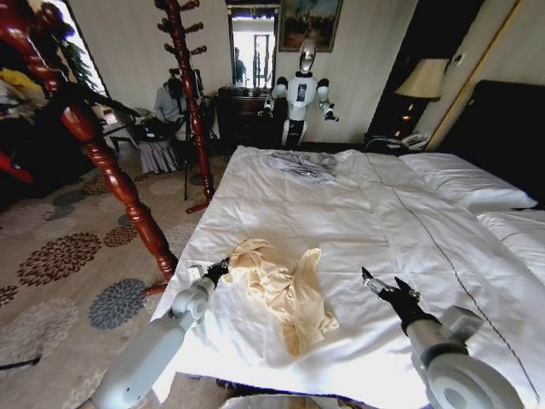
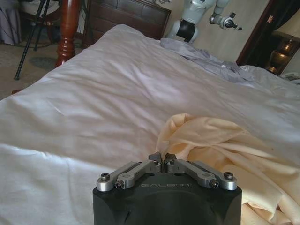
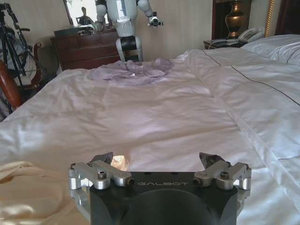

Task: Pick up the clothes from the bed and hang them on the clothes hanger.

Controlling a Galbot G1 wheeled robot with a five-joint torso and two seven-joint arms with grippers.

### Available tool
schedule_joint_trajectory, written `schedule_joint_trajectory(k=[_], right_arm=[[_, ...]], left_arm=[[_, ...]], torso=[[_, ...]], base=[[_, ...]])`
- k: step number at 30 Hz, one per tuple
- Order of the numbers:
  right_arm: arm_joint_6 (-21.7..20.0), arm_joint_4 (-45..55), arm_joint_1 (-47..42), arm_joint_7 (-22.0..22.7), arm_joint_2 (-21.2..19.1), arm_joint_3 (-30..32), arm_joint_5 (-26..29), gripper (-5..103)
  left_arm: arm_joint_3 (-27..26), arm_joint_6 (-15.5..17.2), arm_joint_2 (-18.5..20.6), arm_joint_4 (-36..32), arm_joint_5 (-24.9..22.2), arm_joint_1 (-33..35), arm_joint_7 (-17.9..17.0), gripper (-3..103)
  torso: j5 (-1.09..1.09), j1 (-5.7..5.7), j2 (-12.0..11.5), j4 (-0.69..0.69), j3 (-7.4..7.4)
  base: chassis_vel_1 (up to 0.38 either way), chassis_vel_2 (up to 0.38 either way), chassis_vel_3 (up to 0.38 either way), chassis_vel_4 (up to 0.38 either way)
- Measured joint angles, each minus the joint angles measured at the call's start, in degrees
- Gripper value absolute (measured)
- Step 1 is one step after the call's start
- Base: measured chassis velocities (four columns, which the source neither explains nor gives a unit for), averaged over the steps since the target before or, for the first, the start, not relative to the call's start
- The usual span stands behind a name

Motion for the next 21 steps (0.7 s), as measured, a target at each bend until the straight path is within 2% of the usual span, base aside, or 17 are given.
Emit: schedule_joint_trajectory(k=[1,6,8,11,13,16,17,21], right_arm=[[0.00,0.00,0.00,0.00,0.00,0.00,0.00,100],[-0.45,-7.70,9.50,0.39,-6.48,-4.76,2.84,100],[-0.45,-8.75,10.86,0.44,-7.18,-5.79,3.21,100],[-0.81,-13.62,17.60,0.81,-9.62,-11.43,5.78,100],[-0.89,-14.22,18.57,0.89,-9.74,-12.28,6.08,100],[-2.82,-19.18,26.48,1.46,-9.47,-19.16,6.15,100],[-2.82,-19.18,26.48,1.46,-9.47,-19.16,6.15,100],[-4.92,-26.01,38.63,4.48,-6.80,-28.83,6.30,100]], left_arm=[[0.00,0.00,0.00,0.00,0.00,0.00,0.00,1],[-2.09,0.00,1.57,-2.64,0.25,2.99,0.12,1],[-2.46,0.00,1.68,-3.00,0.32,3.51,0.15,1],[-3.97,-0.02,1.83,-4.37,0.78,5.60,0.24,1],[-4.20,-0.03,1.83,-4.60,0.91,5.92,0.28,1],[-5.09,-0.27,1.83,-5.25,2.03,7.45,0.66,1],[-5.09,-0.27,1.83,-5.25,2.03,7.45,0.66,1],[-5.16,-0.73,1.69,-5.37,3.17,8.20,0.75,1]], torso=[[0.00,0.00,0.00,0.00,0.00],[-0.01,0.00,0.00,0.02,0.00],[-0.01,0.00,0.00,0.01,0.00],[-0.01,0.00,0.00,0.01,0.00],[-0.01,0.00,0.00,0.01,0.00],[-0.03,0.00,0.00,0.00,0.00],[-0.03,0.00,0.00,0.00,0.00],[-0.03,0.01,-0.01,0.03,0.01]], base=[[0.000,0.000,0.000,0.000],[0.000,0.000,0.000,0.000],[0.000,0.000,0.000,0.000],[0.000,0.000,0.000,0.000],[0.000,0.000,0.000,0.000],[0.000,0.000,0.000,0.000],[0.000,0.000,0.000,0.000],[0.000,0.000,0.000,0.000]])
